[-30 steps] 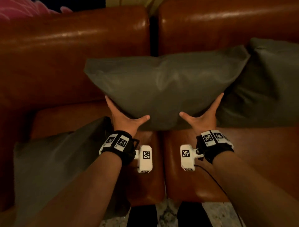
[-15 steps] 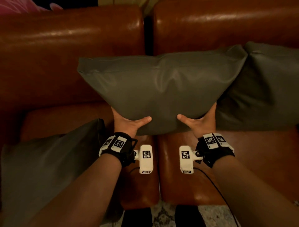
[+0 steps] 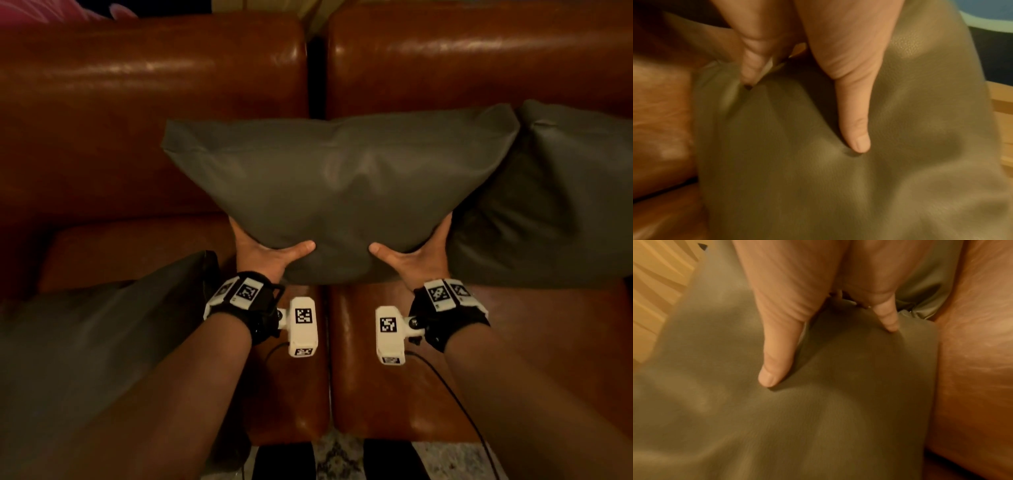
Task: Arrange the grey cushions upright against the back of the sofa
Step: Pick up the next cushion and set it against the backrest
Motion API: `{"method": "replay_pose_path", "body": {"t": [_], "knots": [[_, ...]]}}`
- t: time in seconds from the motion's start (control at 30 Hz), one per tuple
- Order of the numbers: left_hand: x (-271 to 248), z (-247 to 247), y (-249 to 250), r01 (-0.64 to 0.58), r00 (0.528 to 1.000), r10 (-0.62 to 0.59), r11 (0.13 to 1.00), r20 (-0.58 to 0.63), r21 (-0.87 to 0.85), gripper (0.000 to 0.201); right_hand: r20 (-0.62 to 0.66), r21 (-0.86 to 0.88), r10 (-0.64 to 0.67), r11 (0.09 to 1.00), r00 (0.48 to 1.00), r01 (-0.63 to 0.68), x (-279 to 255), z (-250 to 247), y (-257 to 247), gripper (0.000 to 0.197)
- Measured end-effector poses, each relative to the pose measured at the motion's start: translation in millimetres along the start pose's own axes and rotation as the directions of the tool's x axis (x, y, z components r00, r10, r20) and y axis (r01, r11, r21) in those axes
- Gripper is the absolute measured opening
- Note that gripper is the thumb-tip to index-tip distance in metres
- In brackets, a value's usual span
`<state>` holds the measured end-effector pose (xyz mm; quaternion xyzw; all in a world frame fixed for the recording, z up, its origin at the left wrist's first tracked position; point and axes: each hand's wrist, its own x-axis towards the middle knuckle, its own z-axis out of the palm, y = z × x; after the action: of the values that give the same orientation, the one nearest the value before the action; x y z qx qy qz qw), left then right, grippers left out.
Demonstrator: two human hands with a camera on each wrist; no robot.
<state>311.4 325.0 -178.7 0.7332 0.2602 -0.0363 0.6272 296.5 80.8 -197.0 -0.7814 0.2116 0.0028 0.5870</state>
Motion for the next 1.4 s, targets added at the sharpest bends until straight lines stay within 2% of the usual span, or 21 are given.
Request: {"method": "replay_pose_path", "body": {"t": [0.07,0.17,0.27,0.37,0.57,0.67,0.77,0.83,0.9,1.03,1.17,1.23,1.3,1.33,1.4], "knots": [[-5.6,-2.1,-4.4,0.023,0.999,-0.023,1.0,-0.023,-0.006,0.122,-0.024,-0.002,0.016,1.0,1.0,-0.017,-7.5,0.0,6.4,0.152],[-1.2,-1.3,2.4,0.061,0.998,-0.061,0.998,0.004,0.008,0.118,-0.029,0.052,0.052,0.997,0.998,-0.05,-11.4,5.4,9.4,0.146],[10.6,-6.9,7.8,0.013,1.0,-0.014,0.999,0.016,0.05,0.119,-0.018,0.114,0.082,0.99,0.996,-0.079,-13.4,17.1,8.3,0.14],[11.1,-8.4,-0.4,-0.003,1.0,0.002,0.996,0.02,0.084,0.119,0.002,0.098,0.104,0.99,0.995,-0.104,-15.3,21.6,9.9,0.131],[7.3,-1.6,-4.1,0.051,0.999,-0.051,0.999,0.019,0.015,0.112,0.005,0.125,0.054,0.991,0.999,-0.054,-3.2,14.9,6.5,0.108],[14.3,0.7,-6.6,0.102,0.995,-0.102,0.995,0.008,0.014,0.107,0.014,0.069,0.073,0.995,0.997,-0.074,0.6,13.5,7.7,0.116],[21.6,3.9,-1.7,0.142,0.989,-0.143,0.989,0.04,0.029,0.118,0.027,0.003,0.101,0.995,0.994,-0.101,7.2,12.7,4.7,0.135],[23.9,5.1,2.9,0.161,0.985,-0.161,0.987,0.056,0.01,0.129,0.035,-0.015,0.132,0.991,0.991,-0.132,12.0,14.4,1.8,0.14],[22.6,3.6,5.3,0.177,0.982,-0.177,0.984,0.065,0.002,0.135,0.024,-0.034,0.154,0.988,0.988,-0.153,10.1,14.0,-0.4,0.142],[9.8,-8.7,12.7,0.159,0.985,-0.162,0.986,0.063,0.055,0.133,-0.023,-0.058,0.185,0.981,0.982,-0.186,-4.9,11.6,-10.8,0.141],[-1.7,-30.3,15.9,0.197,0.972,-0.209,0.974,0.106,0.111,0.121,-0.037,-0.071,0.272,0.959,0.962,-0.274,-31.0,12.0,-18.5,0.137],[-9.5,-43.7,21.5,0.22,0.961,-0.239,0.966,0.139,0.138,0.11,-0.031,-0.064,0.322,0.944,0.946,-0.323,-48.9,12.5,-22.7,0.122],[-21.3,-59.2,28.4,0.258,0.941,-0.296,0.941,0.162,0.22,0.083,-0.016,-0.114,0.384,0.917,0.923,-0.383,-69.6,14.7,-26.2,0.09],[-26.7,-67.2,28.6,0.283,0.927,-0.331,0.926,0.178,0.249,0.074,0.004,-0.125,0.438,0.892,0.899,-0.434,-80.9,17.4,-26.0,0.078],[-36.8,-87.6,27.9,0.312,0.899,-0.381,0.903,0.216,0.295,0.066,0.095,-0.11,0.553,0.832,0.828,-0.544,-105.0,25.8,-25.7,0.066]]}}
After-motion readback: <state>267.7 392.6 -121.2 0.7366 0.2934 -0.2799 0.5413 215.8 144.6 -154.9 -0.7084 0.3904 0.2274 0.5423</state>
